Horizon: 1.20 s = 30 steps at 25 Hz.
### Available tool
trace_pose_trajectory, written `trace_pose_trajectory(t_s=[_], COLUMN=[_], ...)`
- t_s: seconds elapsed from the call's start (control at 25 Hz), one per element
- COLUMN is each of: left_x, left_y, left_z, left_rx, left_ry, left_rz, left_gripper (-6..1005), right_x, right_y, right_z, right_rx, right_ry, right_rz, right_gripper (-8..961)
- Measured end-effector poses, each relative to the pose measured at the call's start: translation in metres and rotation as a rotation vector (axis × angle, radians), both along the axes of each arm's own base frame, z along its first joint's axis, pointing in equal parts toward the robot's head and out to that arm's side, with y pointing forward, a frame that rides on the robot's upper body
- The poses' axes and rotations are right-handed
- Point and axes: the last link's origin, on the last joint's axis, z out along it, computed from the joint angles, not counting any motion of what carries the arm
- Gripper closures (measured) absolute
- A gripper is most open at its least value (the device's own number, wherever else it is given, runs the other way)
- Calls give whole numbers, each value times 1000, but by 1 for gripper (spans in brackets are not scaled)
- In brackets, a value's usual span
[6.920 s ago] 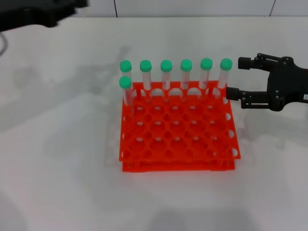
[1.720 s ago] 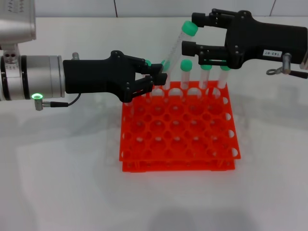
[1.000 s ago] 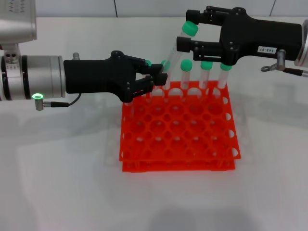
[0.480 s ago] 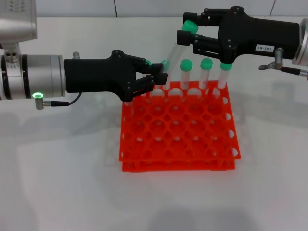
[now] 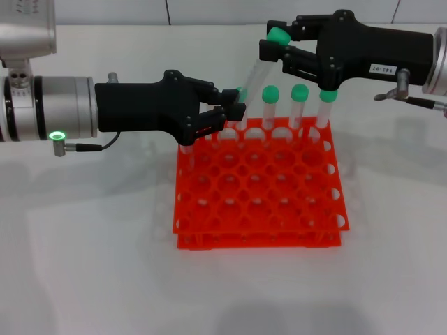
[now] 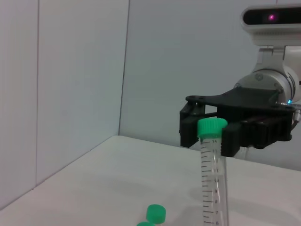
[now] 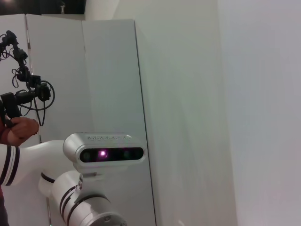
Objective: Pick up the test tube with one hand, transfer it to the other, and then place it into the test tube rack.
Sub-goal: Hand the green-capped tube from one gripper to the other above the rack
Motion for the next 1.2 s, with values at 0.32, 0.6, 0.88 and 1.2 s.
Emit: trace_pose_trajectory(t_s=[0.32, 0.6, 0.88, 1.2], left_x=[0, 0, 0, 2], left_y=[0, 0, 1, -1], left_z=[0, 0, -3, -5], left_rx=[0, 1, 14, -7], left_ry=[0, 0, -2, -1], left_rz=[2, 3, 8, 3], left_gripper=[795, 773, 751, 713], right_x=[-2, -1, -1, -1], right_y=[1, 1, 1, 1], right_z=[0, 1, 2, 2], right_rx=[1, 2, 3, 5], right_ry=[-1, -3, -4, -4], right_rz=[3, 4, 7, 6], right_gripper=[657, 674, 675, 675])
